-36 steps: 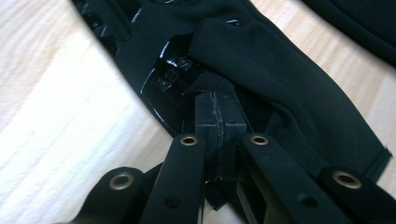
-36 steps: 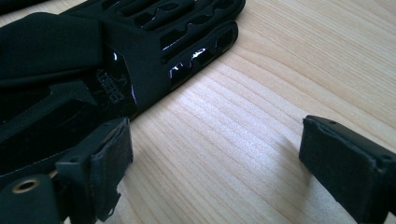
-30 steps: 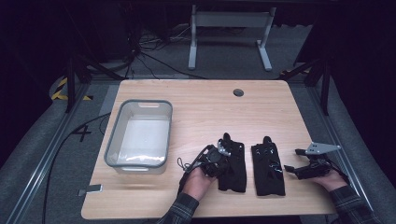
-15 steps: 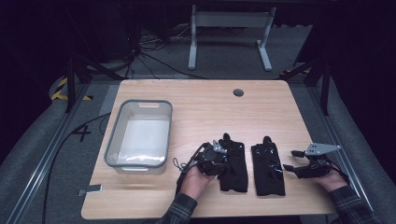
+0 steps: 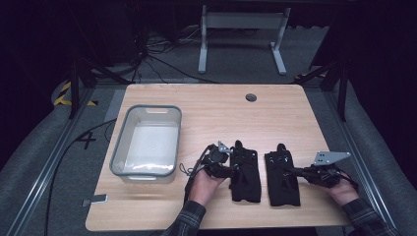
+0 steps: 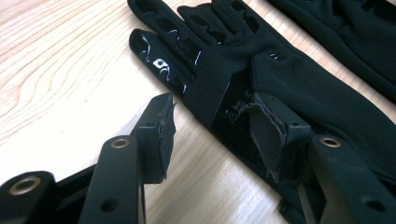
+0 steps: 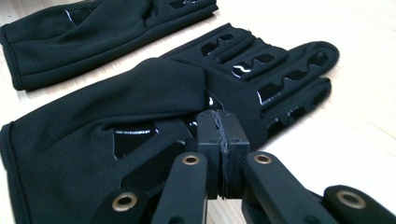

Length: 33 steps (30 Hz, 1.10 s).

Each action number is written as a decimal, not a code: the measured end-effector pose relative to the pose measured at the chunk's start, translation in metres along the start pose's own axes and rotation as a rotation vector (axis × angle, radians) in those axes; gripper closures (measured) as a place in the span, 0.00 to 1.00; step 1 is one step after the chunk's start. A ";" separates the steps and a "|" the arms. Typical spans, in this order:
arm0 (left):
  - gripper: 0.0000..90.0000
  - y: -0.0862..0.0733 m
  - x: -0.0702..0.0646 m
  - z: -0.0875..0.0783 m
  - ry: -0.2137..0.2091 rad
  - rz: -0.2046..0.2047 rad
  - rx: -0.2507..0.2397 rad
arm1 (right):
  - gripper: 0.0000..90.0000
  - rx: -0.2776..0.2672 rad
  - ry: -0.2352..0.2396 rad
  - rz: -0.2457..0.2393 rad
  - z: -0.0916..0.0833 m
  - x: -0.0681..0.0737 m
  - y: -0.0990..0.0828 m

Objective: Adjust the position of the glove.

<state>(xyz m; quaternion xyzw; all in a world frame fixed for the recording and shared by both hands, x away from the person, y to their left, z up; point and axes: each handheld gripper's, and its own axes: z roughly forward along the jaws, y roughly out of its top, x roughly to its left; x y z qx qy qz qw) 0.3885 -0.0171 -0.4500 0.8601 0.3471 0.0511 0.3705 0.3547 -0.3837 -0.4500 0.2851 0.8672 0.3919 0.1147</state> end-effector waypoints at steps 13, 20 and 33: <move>0.62 0.001 -0.005 0.012 0.028 0.020 0.044 | 1.00 0.037 -0.003 -0.009 0.010 -0.003 0.001; 0.85 0.002 -0.009 0.013 0.023 0.006 0.051 | 1.00 0.038 -0.003 -0.012 0.011 -0.002 0.001; 0.96 0.003 -0.010 0.013 0.004 -0.050 0.037 | 1.00 0.036 -0.002 -0.014 0.016 0.002 0.005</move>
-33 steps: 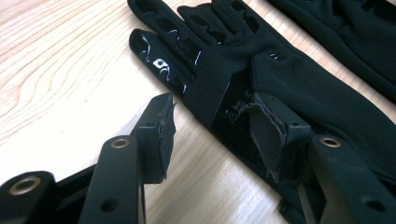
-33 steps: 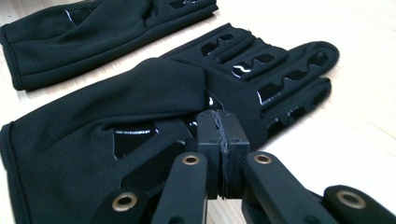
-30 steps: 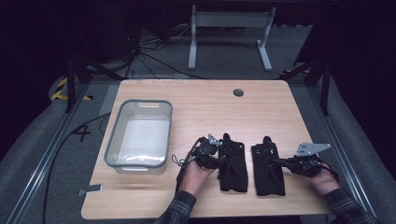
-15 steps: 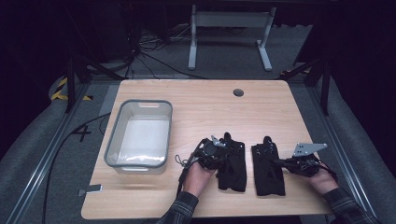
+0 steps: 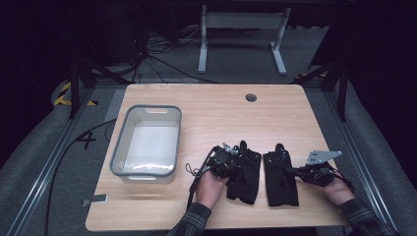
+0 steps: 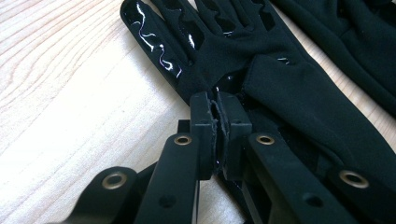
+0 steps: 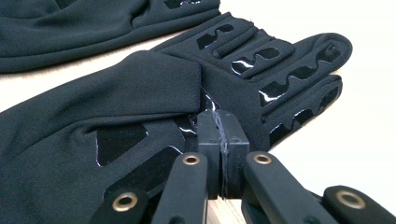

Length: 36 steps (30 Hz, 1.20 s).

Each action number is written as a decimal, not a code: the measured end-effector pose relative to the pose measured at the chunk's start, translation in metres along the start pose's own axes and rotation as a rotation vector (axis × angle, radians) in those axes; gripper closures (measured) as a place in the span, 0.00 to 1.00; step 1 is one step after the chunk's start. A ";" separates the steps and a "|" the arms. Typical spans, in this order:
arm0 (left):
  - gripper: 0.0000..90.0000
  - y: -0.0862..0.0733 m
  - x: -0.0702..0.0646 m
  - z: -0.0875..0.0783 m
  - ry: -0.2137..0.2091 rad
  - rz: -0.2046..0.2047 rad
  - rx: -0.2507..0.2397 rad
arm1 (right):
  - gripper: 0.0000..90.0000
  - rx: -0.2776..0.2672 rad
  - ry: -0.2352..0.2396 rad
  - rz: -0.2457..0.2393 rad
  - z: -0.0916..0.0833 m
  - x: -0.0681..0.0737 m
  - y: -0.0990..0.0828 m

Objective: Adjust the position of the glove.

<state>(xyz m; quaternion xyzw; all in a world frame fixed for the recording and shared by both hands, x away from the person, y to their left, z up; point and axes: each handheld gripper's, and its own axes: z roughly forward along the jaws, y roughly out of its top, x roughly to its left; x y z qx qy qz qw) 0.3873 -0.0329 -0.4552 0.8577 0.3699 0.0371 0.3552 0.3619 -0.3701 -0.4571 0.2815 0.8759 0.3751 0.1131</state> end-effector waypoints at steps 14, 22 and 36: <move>0.96 0.001 0.003 -0.010 -0.067 -0.059 -0.078 | 1.00 0.002 0.019 -0.019 0.009 0.005 0.008; 0.96 0.001 0.009 -0.022 -0.116 -0.111 -0.145 | 1.00 0.009 0.019 -0.042 0.015 0.007 0.014; 0.96 0.009 0.003 -0.033 -0.209 -0.123 -0.198 | 1.00 0.010 0.028 -0.041 0.023 0.005 0.022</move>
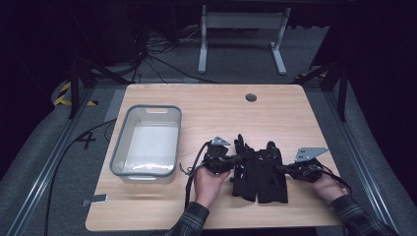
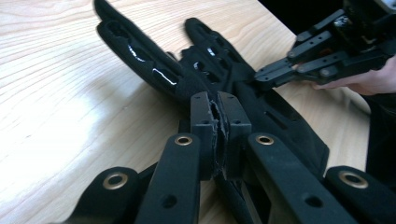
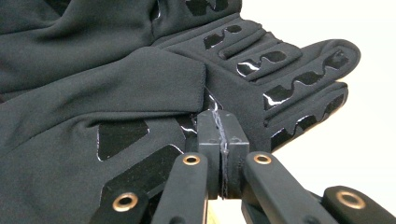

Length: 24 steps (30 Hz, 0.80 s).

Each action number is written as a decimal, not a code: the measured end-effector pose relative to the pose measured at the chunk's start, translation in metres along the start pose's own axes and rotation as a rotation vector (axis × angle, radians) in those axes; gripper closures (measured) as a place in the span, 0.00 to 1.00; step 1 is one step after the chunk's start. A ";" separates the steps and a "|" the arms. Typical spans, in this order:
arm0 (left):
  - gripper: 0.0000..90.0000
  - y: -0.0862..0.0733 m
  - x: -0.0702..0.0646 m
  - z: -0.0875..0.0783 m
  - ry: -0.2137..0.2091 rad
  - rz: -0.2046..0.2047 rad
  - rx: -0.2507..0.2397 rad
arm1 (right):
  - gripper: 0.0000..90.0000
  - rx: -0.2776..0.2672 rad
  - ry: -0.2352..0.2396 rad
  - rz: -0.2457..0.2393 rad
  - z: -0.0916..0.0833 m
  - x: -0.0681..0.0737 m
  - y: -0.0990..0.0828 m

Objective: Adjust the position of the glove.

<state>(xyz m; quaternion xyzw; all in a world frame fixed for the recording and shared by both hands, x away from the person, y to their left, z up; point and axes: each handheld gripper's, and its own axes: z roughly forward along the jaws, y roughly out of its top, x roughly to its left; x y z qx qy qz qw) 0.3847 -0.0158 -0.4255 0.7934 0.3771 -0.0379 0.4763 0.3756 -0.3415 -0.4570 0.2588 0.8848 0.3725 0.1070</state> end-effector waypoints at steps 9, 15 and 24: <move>0.96 0.011 -0.008 0.003 -0.054 0.024 -0.007 | 1.00 0.006 0.006 -0.019 0.007 0.002 0.008; 0.96 0.016 -0.012 0.007 -0.069 0.029 -0.004 | 1.00 0.005 0.029 -0.022 0.013 0.003 0.012; 0.96 0.025 -0.020 0.024 -0.090 0.052 0.016 | 1.00 0.011 0.043 -0.047 0.020 0.009 0.020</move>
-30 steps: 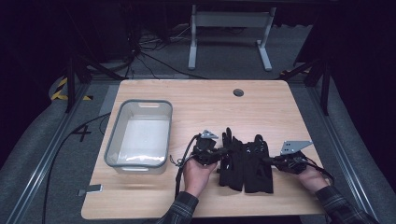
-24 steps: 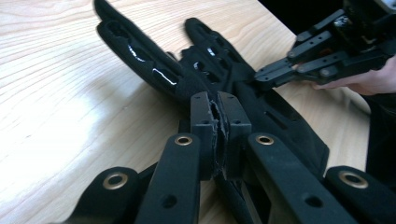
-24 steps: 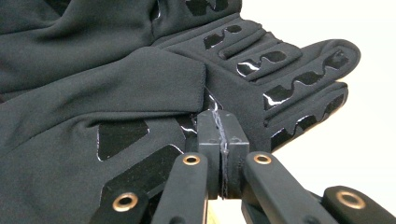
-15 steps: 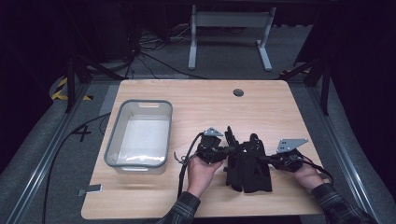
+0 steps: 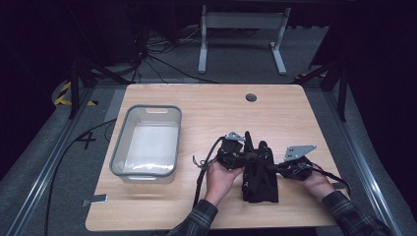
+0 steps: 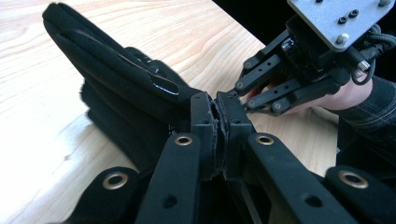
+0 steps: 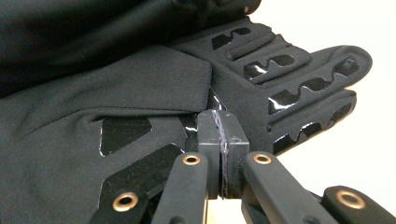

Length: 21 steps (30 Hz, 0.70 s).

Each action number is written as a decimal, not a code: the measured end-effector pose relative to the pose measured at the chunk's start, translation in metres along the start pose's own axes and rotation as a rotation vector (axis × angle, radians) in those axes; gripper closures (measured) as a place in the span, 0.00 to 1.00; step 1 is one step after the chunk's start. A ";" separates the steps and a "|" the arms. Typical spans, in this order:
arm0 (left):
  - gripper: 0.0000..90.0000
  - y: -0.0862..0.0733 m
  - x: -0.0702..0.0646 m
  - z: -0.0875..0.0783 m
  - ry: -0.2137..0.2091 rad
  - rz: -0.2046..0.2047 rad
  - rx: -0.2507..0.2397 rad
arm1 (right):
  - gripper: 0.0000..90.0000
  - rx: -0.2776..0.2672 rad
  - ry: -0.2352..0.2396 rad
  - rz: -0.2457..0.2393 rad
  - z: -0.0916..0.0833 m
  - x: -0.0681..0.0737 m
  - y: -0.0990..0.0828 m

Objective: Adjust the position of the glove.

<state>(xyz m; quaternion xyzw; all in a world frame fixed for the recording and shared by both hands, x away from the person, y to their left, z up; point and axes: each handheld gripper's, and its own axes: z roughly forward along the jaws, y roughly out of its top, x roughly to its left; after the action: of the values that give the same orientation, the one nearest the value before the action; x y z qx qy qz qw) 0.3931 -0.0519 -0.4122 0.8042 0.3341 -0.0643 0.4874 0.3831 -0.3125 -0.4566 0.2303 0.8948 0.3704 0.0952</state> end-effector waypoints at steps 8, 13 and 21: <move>0.96 0.000 0.001 0.019 -0.008 -0.003 0.031 | 1.00 -0.003 0.012 0.002 0.002 0.000 0.001; 0.96 0.001 -0.001 0.029 -0.003 0.003 0.046 | 1.00 -0.015 0.009 -0.001 -0.001 -0.001 0.001; 0.95 0.001 -0.004 0.041 0.003 0.014 0.064 | 0.96 -0.076 -0.058 0.059 -0.029 -0.017 -0.010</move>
<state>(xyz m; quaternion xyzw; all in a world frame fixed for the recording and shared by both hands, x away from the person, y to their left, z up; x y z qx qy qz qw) 0.4000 -0.0884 -0.4307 0.8217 0.3271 -0.0704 0.4613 0.3847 -0.3448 -0.4430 0.2635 0.8697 0.4002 0.1186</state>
